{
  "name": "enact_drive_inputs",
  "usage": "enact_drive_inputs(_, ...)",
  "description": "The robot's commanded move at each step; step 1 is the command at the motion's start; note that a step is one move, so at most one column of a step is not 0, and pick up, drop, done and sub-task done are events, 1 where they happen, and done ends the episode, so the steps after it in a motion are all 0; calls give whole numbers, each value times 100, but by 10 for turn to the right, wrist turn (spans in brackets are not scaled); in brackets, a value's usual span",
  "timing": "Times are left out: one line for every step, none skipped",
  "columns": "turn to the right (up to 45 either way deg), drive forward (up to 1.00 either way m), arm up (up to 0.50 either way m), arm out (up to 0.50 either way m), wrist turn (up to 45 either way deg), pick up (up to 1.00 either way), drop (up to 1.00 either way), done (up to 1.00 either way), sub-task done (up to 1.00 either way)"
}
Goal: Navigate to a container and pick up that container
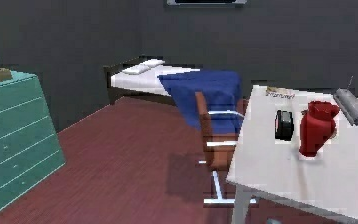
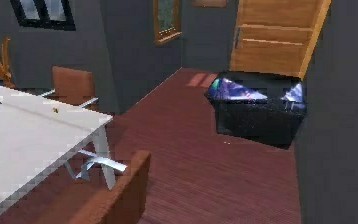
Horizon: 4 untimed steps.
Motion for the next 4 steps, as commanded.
enact_drive_inputs(0, 20, 0, 0, 0, 0, 0, 0, 0)
enact_drive_inputs(-420, 0, 0, 0, 0, 0, 0, 0, 0)
enact_drive_inputs(420, 0, 0, 0, 0, 0, 0, 0, 0)
enact_drive_inputs(30, 0, 0, 0, 0, 0, 0, 0, 0)
